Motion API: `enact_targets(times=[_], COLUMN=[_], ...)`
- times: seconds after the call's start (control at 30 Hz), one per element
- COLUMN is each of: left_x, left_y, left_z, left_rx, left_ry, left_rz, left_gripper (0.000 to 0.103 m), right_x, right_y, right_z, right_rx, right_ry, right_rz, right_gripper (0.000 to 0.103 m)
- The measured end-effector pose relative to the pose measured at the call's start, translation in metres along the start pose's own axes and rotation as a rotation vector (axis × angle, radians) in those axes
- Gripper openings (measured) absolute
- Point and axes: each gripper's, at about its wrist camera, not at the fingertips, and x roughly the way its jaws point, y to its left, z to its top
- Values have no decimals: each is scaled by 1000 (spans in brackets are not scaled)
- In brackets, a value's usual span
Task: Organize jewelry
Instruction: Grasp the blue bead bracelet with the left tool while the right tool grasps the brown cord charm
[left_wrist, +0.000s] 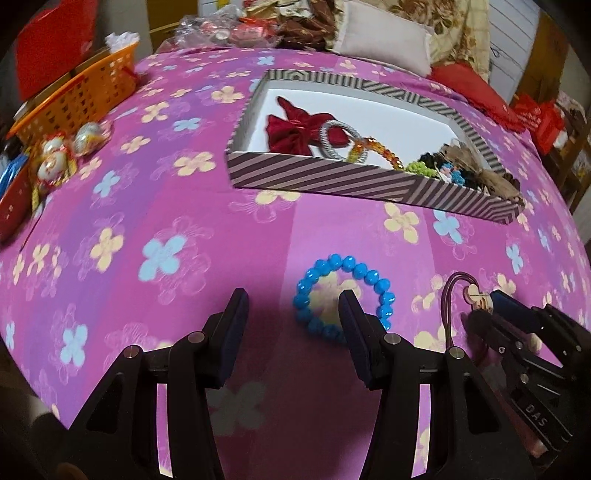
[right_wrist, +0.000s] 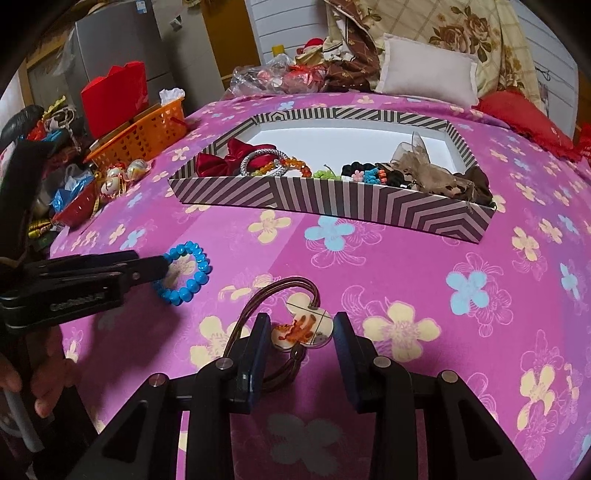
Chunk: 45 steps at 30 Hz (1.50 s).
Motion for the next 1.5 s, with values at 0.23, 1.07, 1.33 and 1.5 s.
enact_targets(times=[0.23,1.07,1.33,1.5], left_x=[6,-73,-84,-88], left_y=[2,2,-4,-9], left_z=[3,10,21,27], left_rx=[12,-7,10,18], left_ry=[19,-128,-151,-160], left_rz=[-36,-149,-138,-134], left_gripper=[9,8,8,8], right_x=[0,-48,-58,-60], right_y=[-2,10,10,9], right_z=[0,12,15,18], right_rx=[11,3,-1,-3], right_ry=[-7,-100,-116,-120], right_rz=[13,25,24,21], right_gripper=[34,34,34,34])
